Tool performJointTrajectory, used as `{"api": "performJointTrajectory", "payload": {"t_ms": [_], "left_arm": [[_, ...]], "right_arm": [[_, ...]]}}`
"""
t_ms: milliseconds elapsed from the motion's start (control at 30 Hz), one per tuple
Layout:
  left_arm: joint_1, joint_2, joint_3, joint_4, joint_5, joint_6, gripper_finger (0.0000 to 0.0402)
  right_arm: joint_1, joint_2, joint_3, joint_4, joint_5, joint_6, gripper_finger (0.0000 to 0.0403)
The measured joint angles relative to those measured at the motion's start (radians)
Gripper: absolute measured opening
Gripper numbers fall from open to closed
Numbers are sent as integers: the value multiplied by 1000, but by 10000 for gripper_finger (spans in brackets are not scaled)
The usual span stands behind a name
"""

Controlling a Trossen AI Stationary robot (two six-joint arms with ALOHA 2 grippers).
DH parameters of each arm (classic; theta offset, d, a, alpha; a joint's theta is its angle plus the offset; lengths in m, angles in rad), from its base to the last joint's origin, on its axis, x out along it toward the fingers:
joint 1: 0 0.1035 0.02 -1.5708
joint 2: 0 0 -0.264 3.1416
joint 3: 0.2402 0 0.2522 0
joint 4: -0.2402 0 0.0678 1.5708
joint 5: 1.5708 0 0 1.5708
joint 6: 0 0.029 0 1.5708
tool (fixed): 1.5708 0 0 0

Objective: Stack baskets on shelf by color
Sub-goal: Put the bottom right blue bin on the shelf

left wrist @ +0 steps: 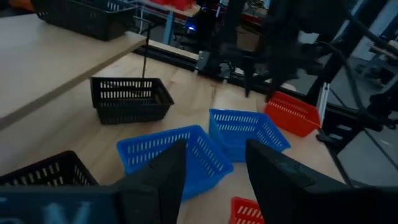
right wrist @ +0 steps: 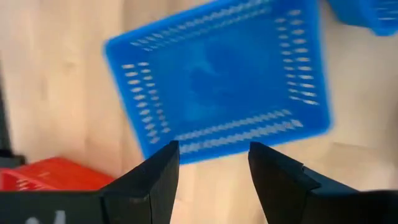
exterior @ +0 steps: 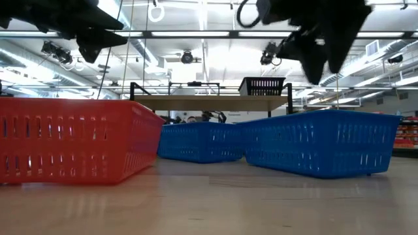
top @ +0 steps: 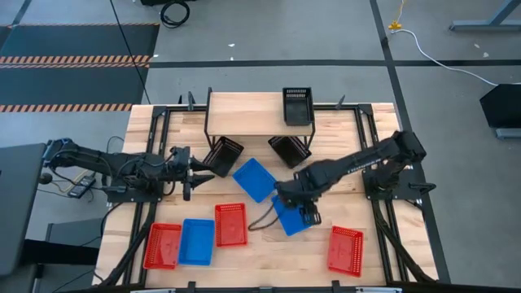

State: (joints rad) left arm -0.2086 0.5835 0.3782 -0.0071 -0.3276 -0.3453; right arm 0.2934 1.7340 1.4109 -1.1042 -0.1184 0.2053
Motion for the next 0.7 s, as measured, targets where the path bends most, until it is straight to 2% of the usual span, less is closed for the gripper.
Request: {"api": "performJointTrajectory", "payload": {"t_ms": [133,300,433,500,700], "left_arm": [[-3,0,0,2,-20,16,172],[-3,0,0,2,-26,28,172],[-6,0,0,-5,-28,16,172],[-16,1,-2,-11,-30,6,172],[-26,54,-43,105,-31,36,172]], "right_arm": [[79,0,-1,100,8,80,197],[166,0,-2,139,141,115,197],[194,0,-3,145,194,145,197],[200,-1,-28,178,209,157,197],[210,0,-171,303,199,186,197]]}}
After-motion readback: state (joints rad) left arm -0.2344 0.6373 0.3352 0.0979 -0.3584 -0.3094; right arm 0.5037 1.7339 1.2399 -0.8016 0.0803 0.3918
